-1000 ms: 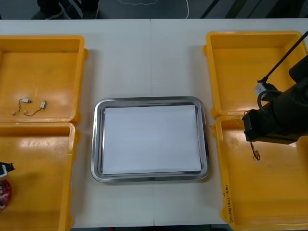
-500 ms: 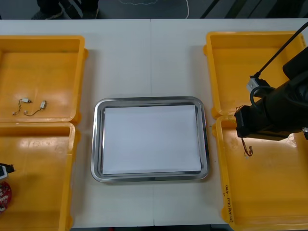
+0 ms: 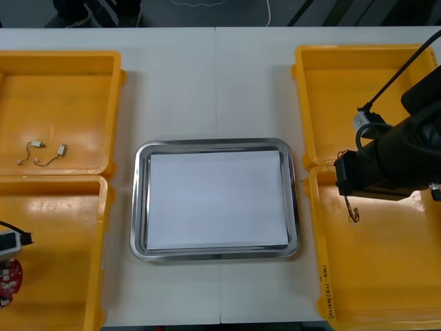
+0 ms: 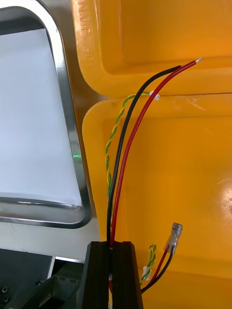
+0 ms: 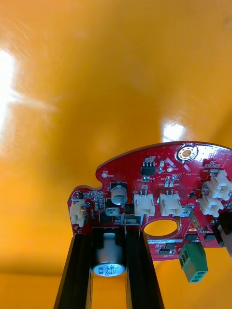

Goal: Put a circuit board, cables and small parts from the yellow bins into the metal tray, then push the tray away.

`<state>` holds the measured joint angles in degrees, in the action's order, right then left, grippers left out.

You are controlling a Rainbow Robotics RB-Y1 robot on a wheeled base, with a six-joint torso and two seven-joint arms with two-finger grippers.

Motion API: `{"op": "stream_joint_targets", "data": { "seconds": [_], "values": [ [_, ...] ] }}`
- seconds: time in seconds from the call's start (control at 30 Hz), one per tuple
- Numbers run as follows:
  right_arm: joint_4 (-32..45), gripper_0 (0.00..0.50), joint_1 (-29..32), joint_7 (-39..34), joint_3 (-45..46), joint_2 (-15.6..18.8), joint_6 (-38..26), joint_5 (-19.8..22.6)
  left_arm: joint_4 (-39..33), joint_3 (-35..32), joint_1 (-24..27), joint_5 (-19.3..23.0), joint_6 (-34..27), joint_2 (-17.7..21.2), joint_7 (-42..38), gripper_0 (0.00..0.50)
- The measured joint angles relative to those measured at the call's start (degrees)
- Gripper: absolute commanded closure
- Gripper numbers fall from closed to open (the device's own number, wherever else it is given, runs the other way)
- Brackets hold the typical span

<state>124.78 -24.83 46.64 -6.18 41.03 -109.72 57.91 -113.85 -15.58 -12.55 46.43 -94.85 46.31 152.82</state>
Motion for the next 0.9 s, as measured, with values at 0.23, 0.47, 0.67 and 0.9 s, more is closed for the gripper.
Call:
{"op": "stream_joint_targets", "data": {
  "seconds": [0.23,0.47,0.67,0.9],
  "values": [
    [0.02,0.5,-0.06,0.0,-0.54,-0.13,-0.01,-0.35,-0.02,1.54,6.01,-3.06,-3.97,-0.2,0.0,0.5],
    [0.03,0.5,-0.12,0.0,-0.55,-0.3,-0.02,-0.4,-0.05,4.54,9.2,-9.63,-4.73,-4.25,0.0,0.5],
    [0.03,0.5,-0.16,0.0,-0.55,-0.34,-0.02,-0.59,-0.94,4.54,9.58,-14.99,-5.14,-10.83,0.0,0.5],
    [0.03,0.5,-0.16,0.0,-0.55,-0.34,-0.02,-0.64,-1.0,4.64,9.59,-18.13,-5.25,-13.61,0.0,0.499]
  ]
}}
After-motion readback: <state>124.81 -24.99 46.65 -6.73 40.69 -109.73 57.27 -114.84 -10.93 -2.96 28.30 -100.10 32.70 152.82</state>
